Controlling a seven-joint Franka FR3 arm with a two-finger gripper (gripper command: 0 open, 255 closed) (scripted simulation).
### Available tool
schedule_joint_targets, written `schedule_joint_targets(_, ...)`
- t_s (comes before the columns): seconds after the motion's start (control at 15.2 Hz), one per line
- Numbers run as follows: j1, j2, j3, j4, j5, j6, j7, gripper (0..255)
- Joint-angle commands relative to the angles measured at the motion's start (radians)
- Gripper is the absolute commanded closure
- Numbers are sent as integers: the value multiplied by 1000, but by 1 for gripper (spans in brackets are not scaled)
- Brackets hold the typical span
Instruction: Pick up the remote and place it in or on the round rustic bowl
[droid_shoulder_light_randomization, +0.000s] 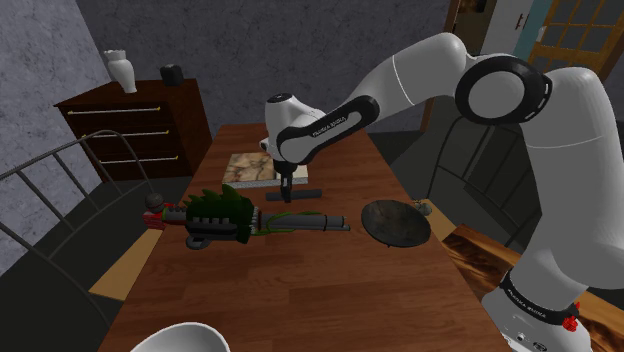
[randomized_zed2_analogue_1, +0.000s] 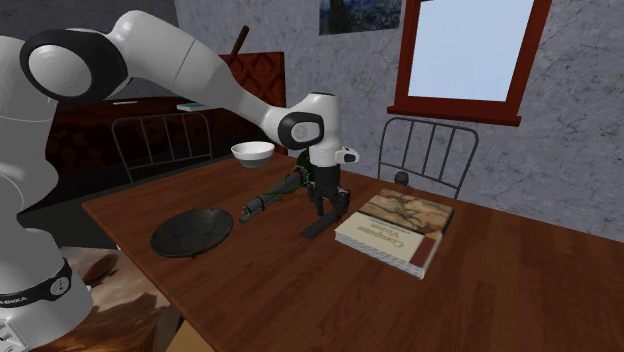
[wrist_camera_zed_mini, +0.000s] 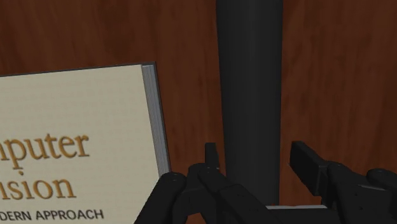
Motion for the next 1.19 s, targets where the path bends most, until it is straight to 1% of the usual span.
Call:
schedule_joint_targets(0.0,0,0,0,0,0,0,0,255)
schedule_joint_targets(0.53,0,0,0,0,0,0,0,255)
schedule_joint_targets(1.12,-4,-52,9,44,17,-94,-15,255)
